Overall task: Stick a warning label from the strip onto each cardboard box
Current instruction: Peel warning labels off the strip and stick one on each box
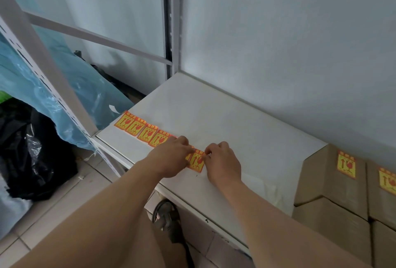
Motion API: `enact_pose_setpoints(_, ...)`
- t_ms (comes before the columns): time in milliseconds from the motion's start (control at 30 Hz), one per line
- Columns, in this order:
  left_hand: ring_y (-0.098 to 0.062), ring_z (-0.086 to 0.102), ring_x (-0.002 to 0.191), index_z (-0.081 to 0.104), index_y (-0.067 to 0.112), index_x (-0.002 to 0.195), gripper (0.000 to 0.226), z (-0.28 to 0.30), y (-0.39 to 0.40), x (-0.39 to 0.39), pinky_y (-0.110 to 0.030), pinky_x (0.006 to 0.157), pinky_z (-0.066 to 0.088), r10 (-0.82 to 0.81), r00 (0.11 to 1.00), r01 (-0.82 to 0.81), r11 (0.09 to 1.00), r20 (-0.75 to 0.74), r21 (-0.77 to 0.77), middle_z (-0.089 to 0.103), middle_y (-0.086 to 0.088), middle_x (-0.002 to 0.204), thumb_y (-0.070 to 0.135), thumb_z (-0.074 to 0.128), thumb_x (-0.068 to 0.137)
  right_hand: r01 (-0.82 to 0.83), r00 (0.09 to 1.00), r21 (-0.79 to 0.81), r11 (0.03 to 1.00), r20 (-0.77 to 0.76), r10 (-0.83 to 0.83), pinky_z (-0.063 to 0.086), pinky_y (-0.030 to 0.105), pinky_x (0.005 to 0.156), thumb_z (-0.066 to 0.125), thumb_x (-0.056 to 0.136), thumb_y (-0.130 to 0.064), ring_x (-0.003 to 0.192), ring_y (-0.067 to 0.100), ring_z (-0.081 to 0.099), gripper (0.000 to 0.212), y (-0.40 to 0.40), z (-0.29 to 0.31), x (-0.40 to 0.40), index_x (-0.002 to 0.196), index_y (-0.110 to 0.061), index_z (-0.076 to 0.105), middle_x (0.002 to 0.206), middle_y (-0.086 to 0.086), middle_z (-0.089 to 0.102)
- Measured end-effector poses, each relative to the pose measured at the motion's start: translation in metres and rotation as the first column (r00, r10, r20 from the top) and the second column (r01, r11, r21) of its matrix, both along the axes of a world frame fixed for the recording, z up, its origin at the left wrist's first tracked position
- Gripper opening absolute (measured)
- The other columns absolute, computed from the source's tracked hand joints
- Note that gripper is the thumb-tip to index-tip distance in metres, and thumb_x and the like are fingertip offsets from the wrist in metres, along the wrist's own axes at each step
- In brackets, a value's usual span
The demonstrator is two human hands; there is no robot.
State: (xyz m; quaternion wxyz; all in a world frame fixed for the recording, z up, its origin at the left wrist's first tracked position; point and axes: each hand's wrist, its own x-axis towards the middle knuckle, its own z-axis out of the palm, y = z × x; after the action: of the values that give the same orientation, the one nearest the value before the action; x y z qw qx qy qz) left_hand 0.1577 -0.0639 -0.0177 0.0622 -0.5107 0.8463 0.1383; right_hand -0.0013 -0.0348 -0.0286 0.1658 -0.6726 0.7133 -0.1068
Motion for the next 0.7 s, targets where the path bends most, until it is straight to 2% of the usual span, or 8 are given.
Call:
enact_pose_setpoints(300, -0.02, 0.042, 0.123, 0.044, 0.028, 0.14, 0.046, -0.004, 0.0, 0.001, -0.039, 0.104, 0.038, 0.038, 0.999, -0.038, 0.999, -0.028, 0.004, 0.042, 0.001, 0.138, 0.03, 0.055, 0.095, -0.097, 0.988, -0.064, 0.993, -0.125, 0.089, 0.037, 0.031, 0.061, 0.055, 0.091, -0.024, 0.087, 0.023, 0.052, 0.013, 0.001, 0.0, 0.002, 0.103, -0.02, 0.053, 0.104, 0.003, 0.05)
enact_pose_setpoints(533, -0.021, 0.043, 0.122, 0.045, 0.027, 0.14, 0.046, -0.002, 0.001, 0.001, -0.037, 0.104, 0.035, 0.044, 0.999, -0.044, 0.999, -0.028, 0.008, 0.042, 0.001, 0.138, 0.031, 0.056, 0.095, -0.2, 0.965, -0.096, 0.975, -0.194, 0.179, 0.031, 0.031, 0.059, 0.052, 0.09, -0.014, 0.088, 0.025, 0.051, 0.018, 0.007, 0.004, 0.001, 0.107, -0.018, 0.052, 0.107, 0.004, 0.054)
enact_pose_setpoints(700, -0.021, 0.041, 0.124, 0.044, 0.026, 0.141, 0.047, -0.001, 0.002, 0.0, -0.037, 0.106, 0.032, 0.042, 0.999, -0.042, 0.999, -0.028, 0.015, 0.041, 0.001, 0.139, 0.031, 0.056, 0.095, -0.175, 0.973, -0.103, 0.979, -0.17, 0.156, 0.032, 0.031, 0.06, 0.05, 0.089, -0.013, 0.089, 0.025, 0.051, 0.016, 0.009, 0.001, 0.001, 0.105, -0.016, 0.051, 0.106, 0.004, 0.056)
